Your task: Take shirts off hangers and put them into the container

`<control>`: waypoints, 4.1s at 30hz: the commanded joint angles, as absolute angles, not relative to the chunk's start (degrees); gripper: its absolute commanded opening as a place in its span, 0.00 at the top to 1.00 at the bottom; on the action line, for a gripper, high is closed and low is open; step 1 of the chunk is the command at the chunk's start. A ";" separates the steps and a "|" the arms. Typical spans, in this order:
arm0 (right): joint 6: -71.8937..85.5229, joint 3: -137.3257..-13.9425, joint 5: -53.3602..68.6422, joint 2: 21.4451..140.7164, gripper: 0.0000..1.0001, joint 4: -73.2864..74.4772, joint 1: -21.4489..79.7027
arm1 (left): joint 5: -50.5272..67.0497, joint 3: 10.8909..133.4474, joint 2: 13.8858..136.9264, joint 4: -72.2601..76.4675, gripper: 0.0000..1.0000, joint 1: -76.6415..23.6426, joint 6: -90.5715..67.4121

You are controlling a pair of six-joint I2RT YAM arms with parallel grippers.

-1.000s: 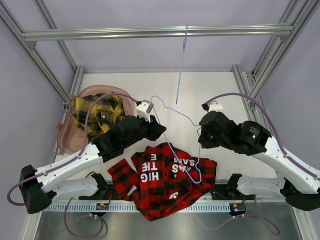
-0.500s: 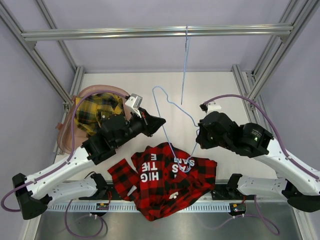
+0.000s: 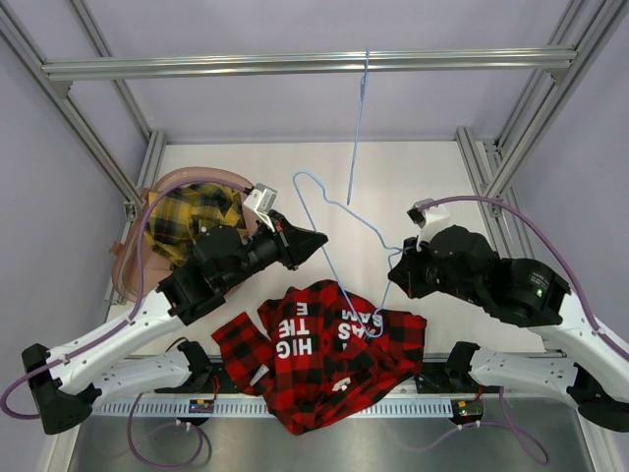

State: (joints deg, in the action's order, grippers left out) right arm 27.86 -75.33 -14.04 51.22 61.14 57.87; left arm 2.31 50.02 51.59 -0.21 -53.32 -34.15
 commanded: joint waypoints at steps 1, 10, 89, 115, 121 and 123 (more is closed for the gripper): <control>25.93 -75.15 -8.45 49.92 0.92 47.65 58.10 | 4.57 48.87 54.05 -2.02 1.00 -53.35 -33.84; 21.28 -68.03 2.02 42.54 0.78 38.50 58.10 | 6.85 49.92 55.90 1.49 1.00 -51.94 -36.30; 14.94 -76.02 -9.93 49.48 1.00 52.12 58.18 | -12.66 54.23 57.12 9.14 0.40 -54.67 -70.84; 11.69 -78.75 -6.86 47.55 0.64 52.65 58.53 | -4.22 54.76 61.53 14.50 1.00 -47.03 -72.51; 10.55 -78.41 -4.92 41.23 0.34 54.32 58.53 | -3.51 51.86 57.58 13.80 1.00 -42.64 -73.65; 10.20 -74.63 -5.18 37.02 0.32 53.09 58.53 | -3.17 51.68 57.13 13.36 1.00 -41.49 -73.91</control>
